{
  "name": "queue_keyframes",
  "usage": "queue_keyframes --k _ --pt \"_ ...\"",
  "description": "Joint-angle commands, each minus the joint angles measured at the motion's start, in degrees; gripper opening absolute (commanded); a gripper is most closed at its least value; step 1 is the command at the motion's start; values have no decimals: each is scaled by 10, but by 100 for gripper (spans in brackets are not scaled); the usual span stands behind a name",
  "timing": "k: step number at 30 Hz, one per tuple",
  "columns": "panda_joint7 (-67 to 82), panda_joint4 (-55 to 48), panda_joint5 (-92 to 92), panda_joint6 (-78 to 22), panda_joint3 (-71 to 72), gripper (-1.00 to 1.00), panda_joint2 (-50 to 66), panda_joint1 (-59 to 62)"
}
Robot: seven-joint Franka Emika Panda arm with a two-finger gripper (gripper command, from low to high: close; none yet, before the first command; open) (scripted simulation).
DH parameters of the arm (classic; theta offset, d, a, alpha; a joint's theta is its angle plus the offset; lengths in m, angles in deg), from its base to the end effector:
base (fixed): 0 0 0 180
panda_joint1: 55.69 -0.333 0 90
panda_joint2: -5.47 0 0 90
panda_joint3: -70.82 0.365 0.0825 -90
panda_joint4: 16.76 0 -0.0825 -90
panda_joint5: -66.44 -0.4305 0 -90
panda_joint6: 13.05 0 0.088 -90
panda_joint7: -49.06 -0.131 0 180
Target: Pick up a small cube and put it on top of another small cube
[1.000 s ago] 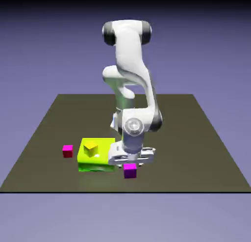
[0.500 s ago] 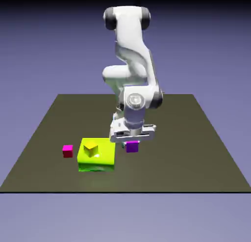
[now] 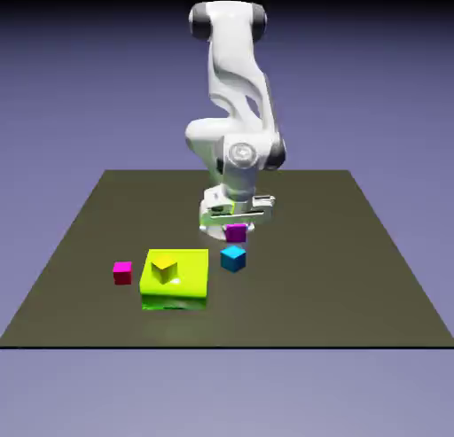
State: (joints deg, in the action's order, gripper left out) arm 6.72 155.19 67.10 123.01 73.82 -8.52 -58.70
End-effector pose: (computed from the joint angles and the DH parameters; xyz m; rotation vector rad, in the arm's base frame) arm 0.2614 0.0249 0.1846 2.7823 -0.9039 -0.5057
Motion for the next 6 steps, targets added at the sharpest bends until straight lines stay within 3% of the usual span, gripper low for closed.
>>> queue_keyframes --k 1,3,4,6 --pt "-3 5 4 25 0 -100 20 1" --pt "-5 15 7 68 0 -100 53 2" --pt "-5 15 7 68 0 100 53 2" --pt "-4 10 5 43 0 100 34 2"
